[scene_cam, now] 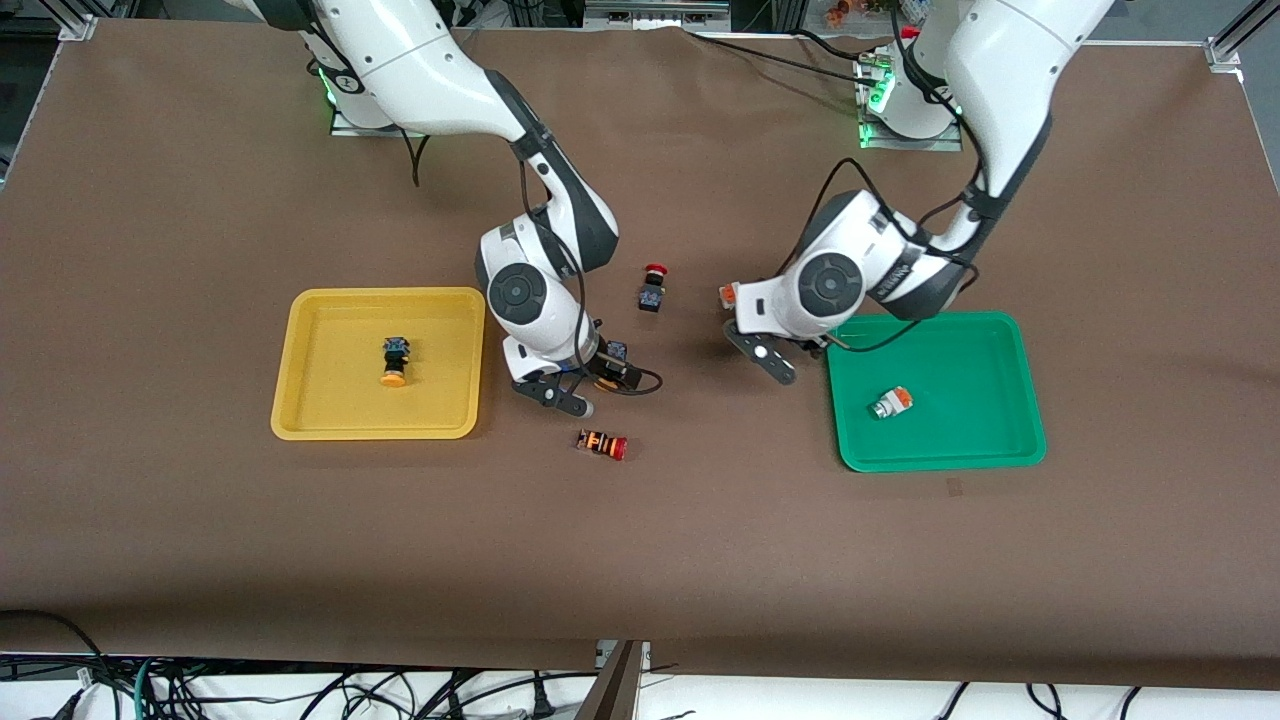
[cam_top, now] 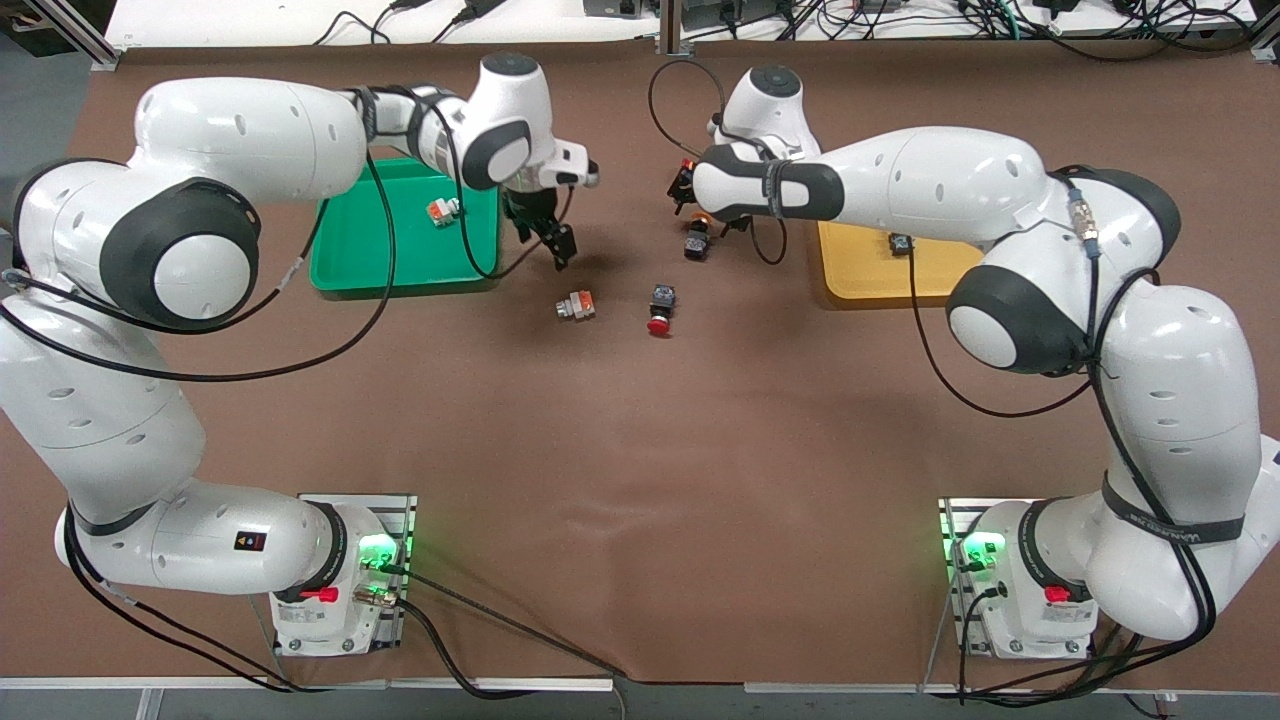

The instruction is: Place green and yellow buttons in trays

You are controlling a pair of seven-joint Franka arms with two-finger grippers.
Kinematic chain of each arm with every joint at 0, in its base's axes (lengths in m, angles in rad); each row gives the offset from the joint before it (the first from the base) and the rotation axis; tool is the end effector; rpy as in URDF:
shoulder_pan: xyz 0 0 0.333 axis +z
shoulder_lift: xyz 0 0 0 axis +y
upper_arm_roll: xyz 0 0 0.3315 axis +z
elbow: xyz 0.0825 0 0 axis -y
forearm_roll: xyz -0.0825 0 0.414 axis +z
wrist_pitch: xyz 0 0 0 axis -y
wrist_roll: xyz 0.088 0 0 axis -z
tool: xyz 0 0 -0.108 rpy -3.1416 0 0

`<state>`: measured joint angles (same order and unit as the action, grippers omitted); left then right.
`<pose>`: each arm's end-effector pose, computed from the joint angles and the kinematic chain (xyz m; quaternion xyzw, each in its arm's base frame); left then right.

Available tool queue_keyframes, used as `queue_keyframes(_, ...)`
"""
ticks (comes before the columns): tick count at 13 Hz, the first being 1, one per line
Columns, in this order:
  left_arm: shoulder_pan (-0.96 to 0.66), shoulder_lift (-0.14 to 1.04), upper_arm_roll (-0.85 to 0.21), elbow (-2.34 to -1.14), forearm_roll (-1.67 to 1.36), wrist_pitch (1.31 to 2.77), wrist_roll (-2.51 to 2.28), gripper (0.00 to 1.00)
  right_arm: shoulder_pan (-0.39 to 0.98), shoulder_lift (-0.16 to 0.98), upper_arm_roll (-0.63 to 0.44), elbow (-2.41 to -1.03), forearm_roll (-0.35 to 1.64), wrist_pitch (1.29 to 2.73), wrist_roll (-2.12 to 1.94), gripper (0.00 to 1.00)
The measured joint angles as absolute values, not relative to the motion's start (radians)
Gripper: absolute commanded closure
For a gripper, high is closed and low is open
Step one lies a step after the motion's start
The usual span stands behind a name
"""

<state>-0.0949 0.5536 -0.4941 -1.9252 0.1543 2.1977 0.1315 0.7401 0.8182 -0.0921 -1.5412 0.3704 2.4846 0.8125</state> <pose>0.5294 -0.3377 0.2053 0.9160 -0.3811 -0.1162 0.0462 0.5920 0.4600 0.1695 -0.9730 0.2025 0.0106 0.1106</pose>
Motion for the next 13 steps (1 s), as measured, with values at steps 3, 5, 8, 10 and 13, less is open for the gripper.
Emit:
queue_keyframes(3, -0.108, 0.554, -0.550, -1.966, 0.165, 2.239, 0.150, 0.00, 0.758, 0.837, -0.098, -1.541, 0.360, 2.521, 0.806, 0.69)
queue_keyframes(5, -0.133, 0.553, -0.560, -1.975, 0.246, 2.241, 0.154, 0.00, 0.757, 0.833, -0.116, -1.541, 0.354, 2.485, 0.774, 0.93)
queue_keyframes(8, -0.155, 0.557, -0.561, -2.031, 0.287, 2.331, 0.154, 0.00, 0.752, 0.812, -0.171, -1.527, 0.353, 2.363, 0.689, 0.98)
queue_keyframes(10, -0.155, 0.571, -0.560, -2.069, 0.296, 2.405, 0.156, 0.47, 0.749, 0.773, -0.226, -1.523, 0.352, 2.232, 0.601, 0.98)
queue_keyframes(13, -0.150, 0.587, -0.556, -2.077, 0.359, 2.420, 0.158, 0.97, 0.743, 0.689, -0.319, -1.576, 0.352, 2.119, 0.416, 0.97)
